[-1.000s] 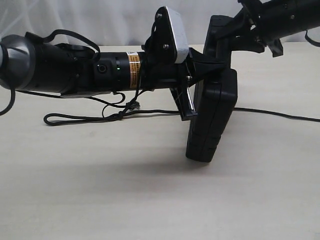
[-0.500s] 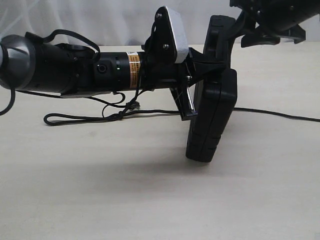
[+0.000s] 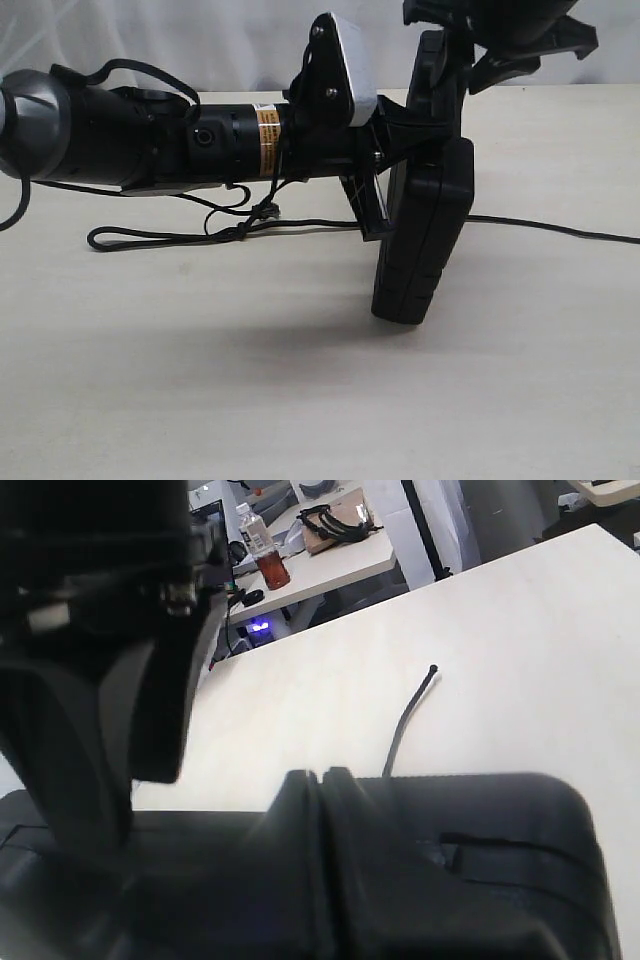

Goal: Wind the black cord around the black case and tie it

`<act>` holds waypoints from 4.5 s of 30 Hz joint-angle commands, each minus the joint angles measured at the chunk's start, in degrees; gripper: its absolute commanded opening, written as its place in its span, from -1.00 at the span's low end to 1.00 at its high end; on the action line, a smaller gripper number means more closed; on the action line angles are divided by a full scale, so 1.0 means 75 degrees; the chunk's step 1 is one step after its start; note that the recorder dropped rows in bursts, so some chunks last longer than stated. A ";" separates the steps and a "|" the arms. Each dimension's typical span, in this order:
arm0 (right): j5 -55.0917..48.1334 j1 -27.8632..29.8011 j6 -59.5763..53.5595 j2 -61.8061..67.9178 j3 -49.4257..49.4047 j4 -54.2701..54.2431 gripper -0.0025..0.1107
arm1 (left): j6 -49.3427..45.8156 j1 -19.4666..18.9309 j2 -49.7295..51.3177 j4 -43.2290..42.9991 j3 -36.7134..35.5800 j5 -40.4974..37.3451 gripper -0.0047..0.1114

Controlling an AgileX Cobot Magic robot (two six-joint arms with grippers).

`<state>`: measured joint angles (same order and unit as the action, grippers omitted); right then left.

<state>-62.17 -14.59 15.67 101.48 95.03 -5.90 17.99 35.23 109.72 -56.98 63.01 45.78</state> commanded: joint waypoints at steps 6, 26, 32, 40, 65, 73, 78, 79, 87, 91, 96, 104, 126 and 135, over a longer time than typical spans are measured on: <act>-0.0014 -0.0026 0.0223 0.0233 0.0033 0.0023 -0.23 | 0.0221 0.0013 0.0209 -0.0300 -0.0083 -0.0746 -0.92; 0.0117 -0.0026 0.0149 0.0644 0.0033 0.0024 -0.62 | 0.0239 0.0013 0.0209 -0.0315 -0.0083 -0.0746 -0.92; 0.0117 -0.0026 0.0128 0.0644 0.0033 0.0024 -0.88 | 0.0274 0.0013 0.0209 -0.0366 -0.0083 -0.0899 -0.92; -0.0469 -0.0008 -0.0112 0.0644 0.0467 0.0215 -0.88 | 0.0487 0.0013 0.0195 -0.0960 -0.0083 -0.0900 -0.92; -0.1038 0.1080 -0.1512 0.0644 0.1174 -0.0874 -0.89 | 0.1099 -0.0020 0.0066 -0.1677 -0.0226 -0.1920 -0.92; -0.1038 0.1080 -0.1382 0.0644 0.1174 -0.0435 -0.89 | 0.1099 -0.0020 0.0066 -0.1701 -0.0226 -0.1841 -0.92; -0.1038 0.1080 -0.1088 0.0728 0.1047 0.0174 -0.89 | 0.1099 -0.0020 0.0066 -0.1701 -0.0226 -0.1841 -0.92; -0.1038 0.1080 -0.1157 0.0782 0.0969 0.0014 -0.89 | 0.1099 -0.0020 0.0066 -0.1701 -0.0226 -0.1841 -0.92; -0.1038 0.1080 -0.1583 0.1268 0.0814 -0.0838 -0.89 | 0.1117 -0.0020 0.0066 -0.1701 -0.0226 -0.1842 -0.92; -0.1038 0.1080 -0.1290 0.1396 0.0814 -0.0098 -0.89 | 0.1119 -0.0020 0.0066 -0.1701 -0.0226 -0.1790 -0.92; -0.1038 0.1080 -0.1290 0.1396 0.0830 -0.0114 -0.86 | 0.1184 -0.0020 0.0081 -0.1701 -0.0226 -0.1145 -0.92; -0.1038 0.1080 -0.1392 0.1247 0.0830 -0.0114 -0.24 | 0.1184 -0.0020 0.0081 -0.1701 -0.0226 -0.1217 -0.92; -0.1038 0.1080 -0.1376 0.0921 0.1097 -0.0121 -0.24 | 0.1184 -0.0020 0.0081 -0.1701 -0.0226 -0.1201 -0.92; -0.1038 0.1080 -0.1392 0.0872 0.1097 -0.0008 -0.24 | 0.1184 -0.0020 0.0081 -0.1704 -0.0226 -0.1201 -0.92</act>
<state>-69.75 -6.63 5.44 108.98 102.82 -6.65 26.51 35.23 110.73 -69.81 61.47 36.21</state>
